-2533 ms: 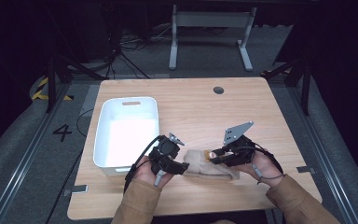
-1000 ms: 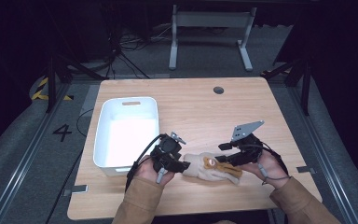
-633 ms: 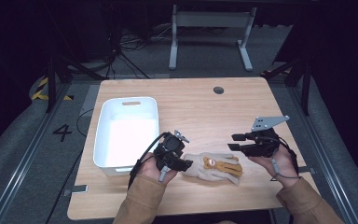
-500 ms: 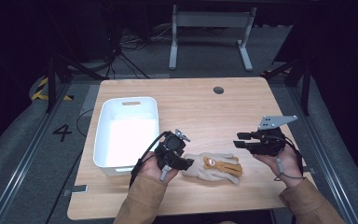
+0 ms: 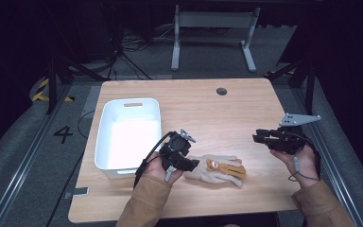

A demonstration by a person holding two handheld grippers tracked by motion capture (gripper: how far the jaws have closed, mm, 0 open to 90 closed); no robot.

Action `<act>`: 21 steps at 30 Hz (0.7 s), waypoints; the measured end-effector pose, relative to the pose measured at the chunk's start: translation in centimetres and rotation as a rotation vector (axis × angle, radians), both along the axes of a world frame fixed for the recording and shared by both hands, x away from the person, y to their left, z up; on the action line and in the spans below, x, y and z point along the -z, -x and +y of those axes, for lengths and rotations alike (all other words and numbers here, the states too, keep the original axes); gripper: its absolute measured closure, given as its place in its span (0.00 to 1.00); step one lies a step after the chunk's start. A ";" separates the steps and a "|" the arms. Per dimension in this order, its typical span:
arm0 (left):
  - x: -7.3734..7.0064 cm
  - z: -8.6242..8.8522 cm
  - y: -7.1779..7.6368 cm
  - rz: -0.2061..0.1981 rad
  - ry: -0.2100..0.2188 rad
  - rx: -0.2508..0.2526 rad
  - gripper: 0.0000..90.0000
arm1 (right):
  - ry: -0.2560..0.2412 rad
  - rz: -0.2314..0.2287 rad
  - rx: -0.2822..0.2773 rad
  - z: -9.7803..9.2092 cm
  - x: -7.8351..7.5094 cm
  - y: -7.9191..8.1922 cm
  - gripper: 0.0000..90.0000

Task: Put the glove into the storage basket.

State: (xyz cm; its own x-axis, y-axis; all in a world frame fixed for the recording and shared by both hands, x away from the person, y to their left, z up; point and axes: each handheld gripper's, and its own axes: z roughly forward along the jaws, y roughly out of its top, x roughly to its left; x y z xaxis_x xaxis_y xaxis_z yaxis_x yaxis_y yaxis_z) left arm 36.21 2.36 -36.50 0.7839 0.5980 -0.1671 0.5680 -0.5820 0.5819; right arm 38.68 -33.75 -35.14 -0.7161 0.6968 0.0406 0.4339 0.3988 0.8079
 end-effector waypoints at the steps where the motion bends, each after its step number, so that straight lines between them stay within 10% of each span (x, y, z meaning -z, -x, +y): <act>1: 0.0 0.0 0.0 0.000 0.000 0.000 0.52 | 0.000 0.000 0.008 -0.1 0.0 0.0 0.77; 21: 0.1 -0.2 0.2 -0.023 0.035 0.022 0.49 | 0.008 -0.004 0.064 -1.5 1.0 -0.7 0.96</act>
State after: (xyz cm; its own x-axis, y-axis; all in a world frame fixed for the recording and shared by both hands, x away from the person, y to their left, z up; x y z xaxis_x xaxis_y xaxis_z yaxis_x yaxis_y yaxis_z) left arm 36.06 2.19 -36.55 0.8003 0.5750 -0.1698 0.5420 -0.5728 0.6150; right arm 39.40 -35.27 -36.15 -0.6700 0.7416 0.0323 0.4559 0.3768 0.8063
